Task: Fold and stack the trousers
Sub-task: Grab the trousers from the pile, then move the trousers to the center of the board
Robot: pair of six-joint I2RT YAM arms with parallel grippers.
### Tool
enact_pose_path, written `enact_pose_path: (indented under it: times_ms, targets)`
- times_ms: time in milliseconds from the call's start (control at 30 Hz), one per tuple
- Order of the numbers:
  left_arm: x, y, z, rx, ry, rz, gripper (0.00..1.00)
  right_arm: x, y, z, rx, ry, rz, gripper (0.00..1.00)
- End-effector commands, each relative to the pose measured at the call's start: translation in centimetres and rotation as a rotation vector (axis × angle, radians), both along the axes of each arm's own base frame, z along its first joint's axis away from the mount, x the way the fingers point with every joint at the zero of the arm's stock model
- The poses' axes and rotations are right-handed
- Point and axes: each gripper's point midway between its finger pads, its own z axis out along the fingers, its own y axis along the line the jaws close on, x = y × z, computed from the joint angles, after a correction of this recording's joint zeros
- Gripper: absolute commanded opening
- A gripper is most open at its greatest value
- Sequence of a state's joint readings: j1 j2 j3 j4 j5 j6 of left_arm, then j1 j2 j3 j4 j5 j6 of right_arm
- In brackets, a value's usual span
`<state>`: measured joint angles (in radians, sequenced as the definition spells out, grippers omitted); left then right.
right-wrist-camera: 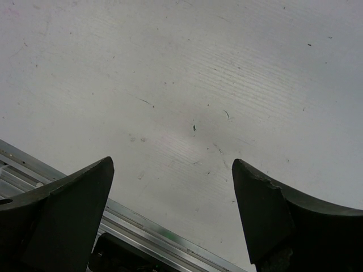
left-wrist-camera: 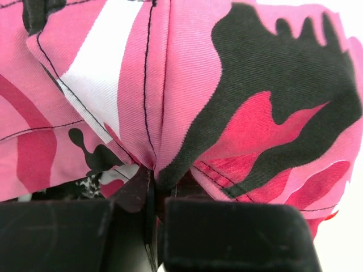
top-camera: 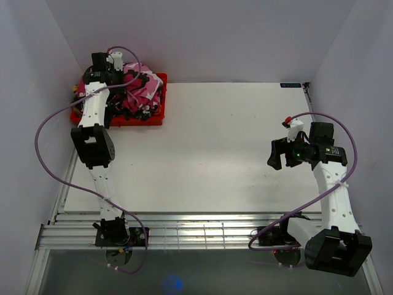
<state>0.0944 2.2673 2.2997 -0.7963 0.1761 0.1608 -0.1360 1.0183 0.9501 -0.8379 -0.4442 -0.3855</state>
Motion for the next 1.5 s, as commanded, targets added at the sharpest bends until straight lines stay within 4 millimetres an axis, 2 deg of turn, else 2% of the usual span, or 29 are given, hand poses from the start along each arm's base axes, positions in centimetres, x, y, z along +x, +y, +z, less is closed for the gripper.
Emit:
enact_pose_path:
  times_ms: [0,33,67,100,167,200,267,300,467,567,600,667,767,800,867,900,933,1000,1033,1133,1167,1200,1233,1267,1300,1333,1367,1433,1467]
  targets:
    - [0.5,-1.8,12.2,-0.018,-0.305,-0.043,0.0,0.6,0.1,0.8,0.001,-0.036,0.001,0.9]
    - [-0.2,-2.2,15.7,-0.021,-0.382,-0.058,0.0,0.7,0.0,0.8,0.001,-0.037,0.001,0.9]
    - [0.0,-2.3,16.1,-0.027,-0.399,-0.063,0.0,0.7,0.1,0.9,0.001,-0.041,0.002,0.9]
    - [-1.2,-2.6,19.4,-0.027,-0.467,-0.075,0.0,0.8,0.1,1.1,0.002,-0.048,0.003,0.9]
    - [-2.3,-3.4,23.4,-0.042,-0.57,-0.104,0.0,0.9,0.1,1.4,0.003,-0.058,0.005,0.9]
    - [-3.8,-3.7,26.3,-0.046,-0.631,-0.111,0.0,1.0,0.2,1.5,0.005,-0.063,0.007,0.9]
    - [-5.0,-4.3,29.3,-0.072,-0.709,-0.126,0.0,1.1,0.2,1.7,0.006,-0.069,0.009,0.9]
    - [-6.5,-4.9,31.6,-0.088,-0.757,-0.147,0.0,1.2,0.2,1.9,0.009,-0.076,0.011,0.9]
    - [-10.6,-8.4,37.3,-0.195,-0.885,-0.257,0.0,1.6,1.3,3.7,0.048,-0.15,0.061,0.9]
    - [-13.4,-11.1,40.3,-0.257,-0.951,-0.337,0.0,1.9,2.7,5.8,0.105,-0.267,0.13,0.9]
    - [-14.5,-13.8,41.0,-0.293,-0.962,-0.393,0.0,1.6,3.4,7.0,0.133,-0.321,0.159,0.9]
    - [-16.4,-15.5,43.0,-0.343,-1.01,-0.435,0.0,2.1,4.1,8.3,0.157,-0.407,0.193,0.9]
    - [-18.9,-19.6,44.4,-0.419,-1.03,-0.527,0.0,2.1,5.4,10.6,0.211,-0.513,0.263,0.9]
    - [-19.9,-22.1,44.3,-0.448,-1.021,-0.575,0.0,2.0,5.7,11.1,0.225,-0.528,0.279,0.9]
    - [-20.7,-24.2,44.1,-0.47,-1.022,-0.598,0.0,2.3,5.7,11.6,0.225,-0.541,0.282,0.9]
    - [-22.2,-26.5,44.1,-0.497,-1.015,-0.644,0.0,2.5,5.5,11.7,0.217,-0.538,0.279,0.9]
    - [-21.9,-27.9,42.5,-0.503,-0.976,-0.649,0.0,2.6,5.4,11.6,0.206,-0.538,0.277,0.9]
    - [-22.8,-31.0,41.1,-0.51,-0.95,-0.656,0.0,2.9,4.6,11.4,0.157,-0.54,0.248,0.9]
    - [-22.1,-32.4,38.4,-0.496,-0.891,-0.657,0.0,3.0,4.3,11.3,0.134,-0.542,0.236,0.9]
    - [-22.2,-35.8,34.0,-0.464,-0.823,-0.644,0.0,2.9,2.3,10.7,0.004,-0.54,0.18,0.9]
    - [-21.5,-37.0,30.1,-0.435,-0.743,-0.645,0.0,2.9,1.7,10.3,-0.036,-0.533,0.17,0.9]
    - [-21.8,-38.2,27.7,-0.421,-0.695,-0.656,0.0,2.9,0.8,9.9,-0.104,-0.536,0.169,0.9]
    - [-21.4,-38.7,25.1,-0.397,-0.642,-0.637,0.0,2.3,0.5,8.8,-0.127,-0.496,0.179,0.9]
    - [-21.2,-39.1,20.3,-0.36,-0.543,-0.634,0.0,2.1,0.2,7.9,-0.149,-0.471,0.186,0.9]
    - [-21.4,-39.3,18.2,-0.342,-0.493,-0.636,0.0,1.8,-0.2,7.0,-0.173,-0.444,0.187,0.9]
    - [-21.2,-39.0,16.1,-0.332,-0.437,-0.601,0.11,1.6,-0.3,6.2,-0.194,-0.427,0.212,0.9]
    - [-21.2,-38.6,13.2,-0.299,-0.355,-0.575,0.16,0.9,-0.2,4.9,-0.189,-0.374,0.222,0.9]
    - [-21.1,-37.9,10.3,-0.26,-0.273,-0.531,0.26,0.6,-0.5,3.3,-0.19,-0.312,0.217,0.9]
    - [-21.1,-37.5,9.3,-0.244,-0.237,-0.52,0.47,0.3,-0.5,2.3,-0.182,-0.272,0.217,0.9]
